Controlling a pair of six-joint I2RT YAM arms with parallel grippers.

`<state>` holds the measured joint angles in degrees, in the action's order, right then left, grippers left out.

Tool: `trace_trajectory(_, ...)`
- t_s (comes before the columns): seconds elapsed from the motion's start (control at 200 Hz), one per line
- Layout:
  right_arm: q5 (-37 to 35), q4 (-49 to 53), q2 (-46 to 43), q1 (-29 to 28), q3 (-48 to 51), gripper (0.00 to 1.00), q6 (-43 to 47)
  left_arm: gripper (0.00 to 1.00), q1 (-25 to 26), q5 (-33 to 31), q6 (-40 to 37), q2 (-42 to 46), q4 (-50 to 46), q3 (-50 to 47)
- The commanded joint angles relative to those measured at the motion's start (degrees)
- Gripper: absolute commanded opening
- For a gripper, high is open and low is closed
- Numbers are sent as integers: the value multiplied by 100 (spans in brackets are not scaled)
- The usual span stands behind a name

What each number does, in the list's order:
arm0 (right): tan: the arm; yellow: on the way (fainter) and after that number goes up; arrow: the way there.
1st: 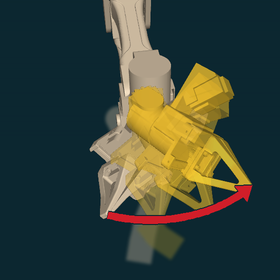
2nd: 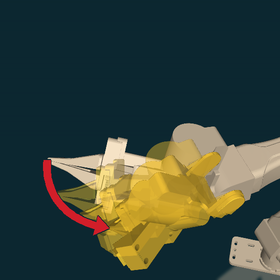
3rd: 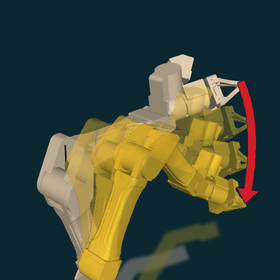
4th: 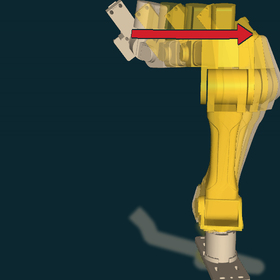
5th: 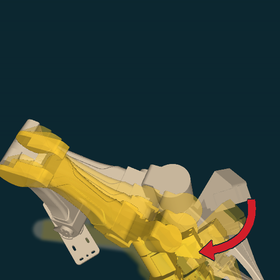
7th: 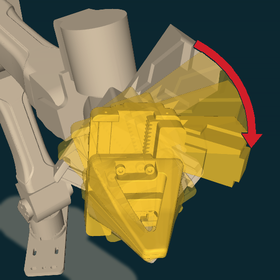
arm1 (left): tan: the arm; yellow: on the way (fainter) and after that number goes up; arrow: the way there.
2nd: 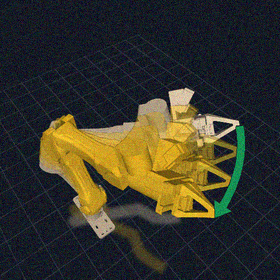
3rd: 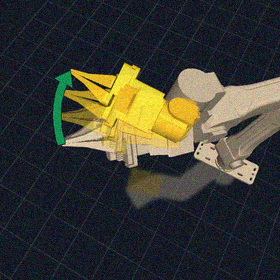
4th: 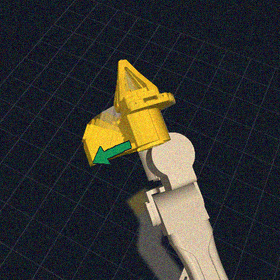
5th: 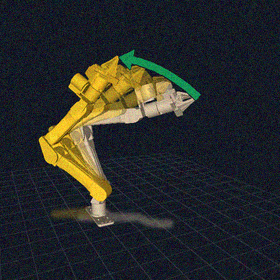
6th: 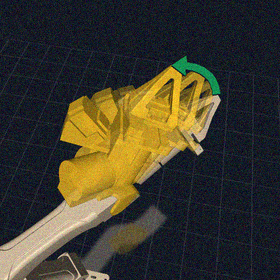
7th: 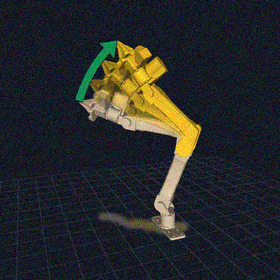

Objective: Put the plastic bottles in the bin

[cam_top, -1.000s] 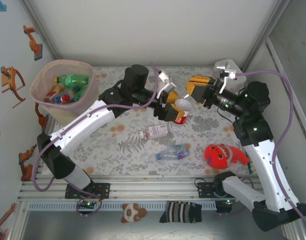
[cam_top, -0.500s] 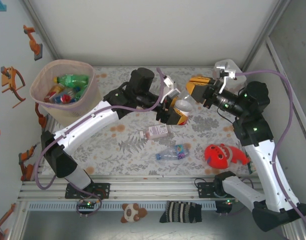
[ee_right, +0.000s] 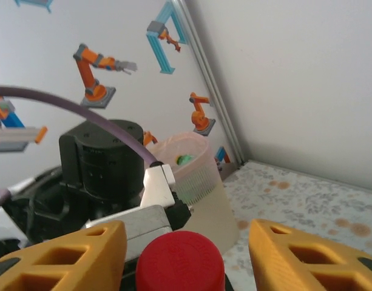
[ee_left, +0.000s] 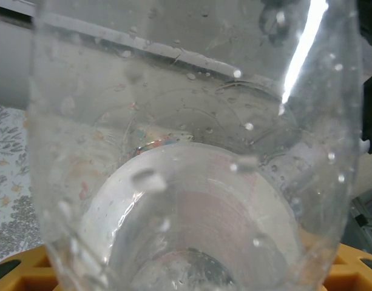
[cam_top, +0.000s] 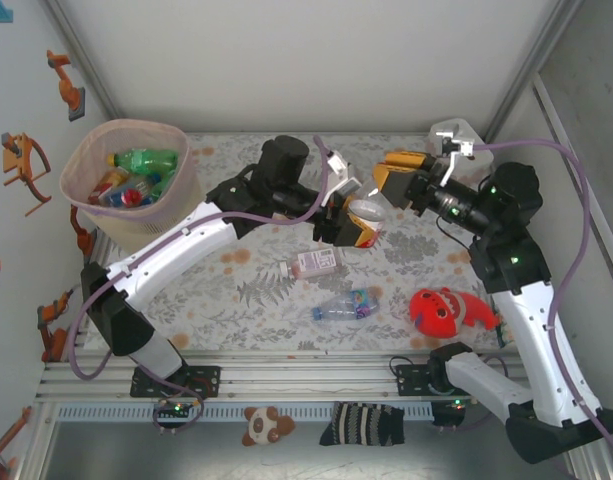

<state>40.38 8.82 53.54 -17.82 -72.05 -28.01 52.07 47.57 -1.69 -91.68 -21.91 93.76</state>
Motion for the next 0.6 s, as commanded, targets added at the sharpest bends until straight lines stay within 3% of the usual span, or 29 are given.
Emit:
trace_trajectory(0.0,-332,362,-141,-37,-306,65,212,48,-79,-251,-134,354,-61,23)
trace_trajectory(0.075,-512,588,-178,-32,-406,74,331,48,-176,-477,-69,484,-84,-37)
trace_trajectory(0.095,-560,643,-182,-36,-429,85,368,48,-207,-541,-27,517,-77,-54)
trace_trajectory(0.115,-601,687,-186,-35,-447,87,393,48,-241,-603,8,556,-73,-74)
trace_trajectory(0.295,-722,889,-186,-37,-554,90,541,45,-685,-1352,522,899,-201,-186)
trace_trajectory(0.451,-824,924,-186,-38,-538,90,578,46,-1077,-2442,1060,1266,-589,-238)
trace_trajectory(0.596,-947,937,-163,-35,-497,90,593,44,-1754,-3201,1821,1635,-1087,-305)
